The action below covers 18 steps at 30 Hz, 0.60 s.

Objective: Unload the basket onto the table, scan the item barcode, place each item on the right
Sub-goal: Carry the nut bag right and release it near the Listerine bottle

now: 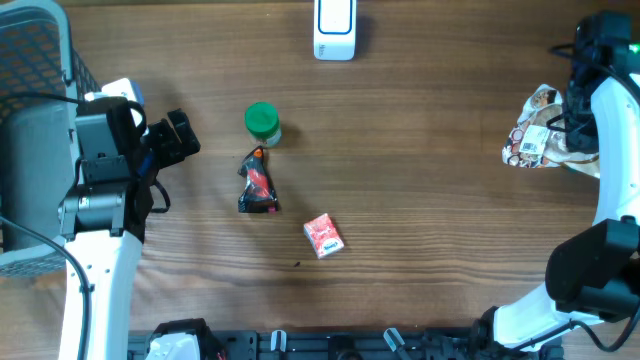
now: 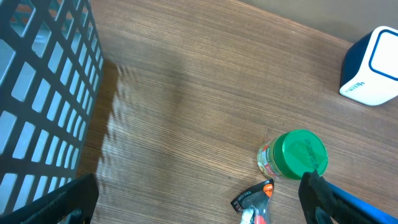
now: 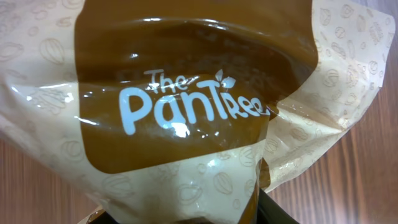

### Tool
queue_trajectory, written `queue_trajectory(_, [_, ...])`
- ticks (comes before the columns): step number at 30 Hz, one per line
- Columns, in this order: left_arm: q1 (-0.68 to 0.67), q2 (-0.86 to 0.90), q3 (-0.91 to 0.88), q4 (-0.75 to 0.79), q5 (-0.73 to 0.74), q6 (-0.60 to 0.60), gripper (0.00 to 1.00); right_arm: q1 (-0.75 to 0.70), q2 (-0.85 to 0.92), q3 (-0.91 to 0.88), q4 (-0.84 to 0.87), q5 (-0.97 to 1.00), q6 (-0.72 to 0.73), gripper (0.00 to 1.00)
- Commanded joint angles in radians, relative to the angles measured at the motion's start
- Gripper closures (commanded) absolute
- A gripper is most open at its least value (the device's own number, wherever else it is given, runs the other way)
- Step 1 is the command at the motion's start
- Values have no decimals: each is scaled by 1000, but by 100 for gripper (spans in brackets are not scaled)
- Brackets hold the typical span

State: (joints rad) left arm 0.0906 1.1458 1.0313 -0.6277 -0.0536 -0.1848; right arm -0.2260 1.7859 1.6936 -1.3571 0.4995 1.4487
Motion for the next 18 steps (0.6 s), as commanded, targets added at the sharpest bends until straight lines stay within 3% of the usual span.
queue_trajectory(1, [-4,0,6,3,8,-6,0,-12,11,-31,-14,71,185,72])
queue_trajectory(4, [-4,0,6,3,8,-6,0,-43,11,-43,-52,143,263,71])
queue_trajectory(11, [-4,0,6,3,8,-6,0,-180,14,-49,-18,225,227,64])
queue_trajectory(13, [-4,0,6,3,8,-6,0,-225,25,-69,65,226,224,62])
queue_trajectory(16, [-4,0,6,3,8,-6,0,-267,57,-109,237,211,88,59])
queue_trajectory(17, [-4,0,6,3,8,-6,0,-275,71,-127,306,203,26,50])
queue_trajectory(18, [-4,0,6,3,8,-6,0,-278,84,-145,365,203,-23,33])
